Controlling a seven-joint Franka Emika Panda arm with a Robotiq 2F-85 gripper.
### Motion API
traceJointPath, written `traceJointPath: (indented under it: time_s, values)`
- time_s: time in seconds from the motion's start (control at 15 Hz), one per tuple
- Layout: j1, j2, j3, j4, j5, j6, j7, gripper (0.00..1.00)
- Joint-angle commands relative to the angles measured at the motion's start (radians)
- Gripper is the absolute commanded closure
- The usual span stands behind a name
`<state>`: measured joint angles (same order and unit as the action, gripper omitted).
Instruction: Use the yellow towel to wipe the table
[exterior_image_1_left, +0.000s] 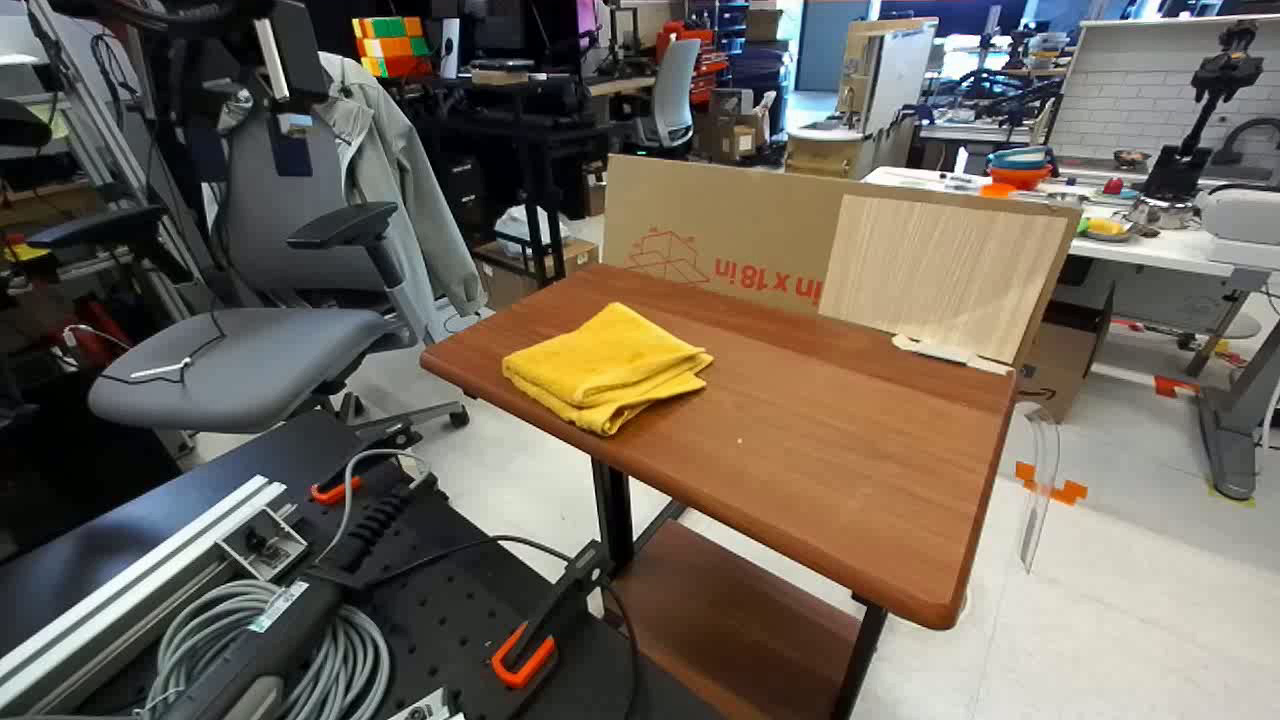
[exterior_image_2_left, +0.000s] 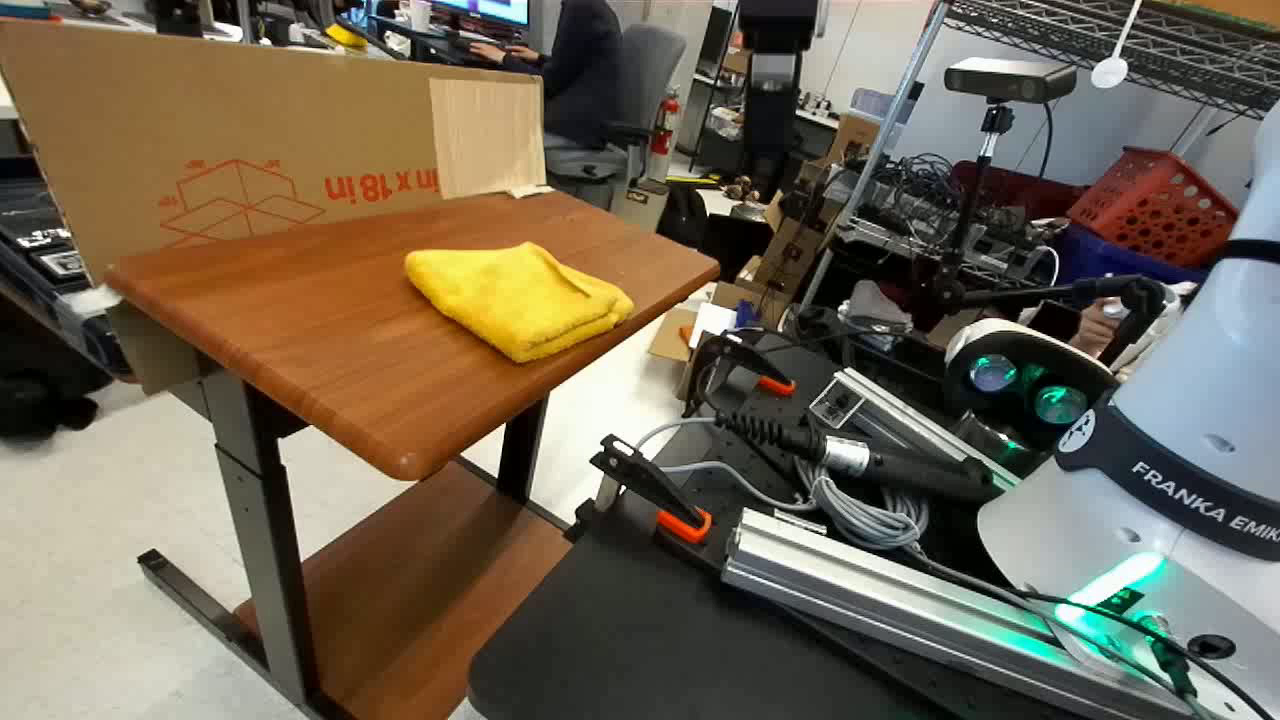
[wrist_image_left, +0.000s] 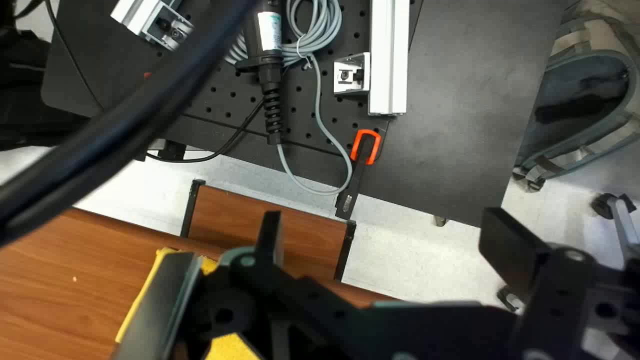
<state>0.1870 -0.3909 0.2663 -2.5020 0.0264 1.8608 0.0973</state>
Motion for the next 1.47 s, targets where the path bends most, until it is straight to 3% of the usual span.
traceJointPath:
  time_s: [0.0, 0.47, 0.53, 0.73, 1.27, 1.33, 1.4]
  values:
    - [0.013, 0.002, -0.012, 0.002, -0.005, -0.002, 0.004, 0.00]
    - [0.016, 0.019, -0.010, 0.016, 0.027, 0.036, 0.029, 0.00]
    - [0.011, 0.048, -0.026, 0.050, 0.081, 0.067, 0.047, 0.00]
    - [-0.038, 0.180, -0.058, 0.167, 0.107, 0.166, 0.095, 0.00]
    - [-0.156, 0.589, -0.212, 0.376, 0.125, 0.590, 0.196, 0.00]
    - [-0.142, 0.471, -0.204, 0.290, 0.103, 0.528, 0.152, 0.00]
    - [-0.148, 0.512, -0.215, 0.308, 0.103, 0.545, 0.150, 0.00]
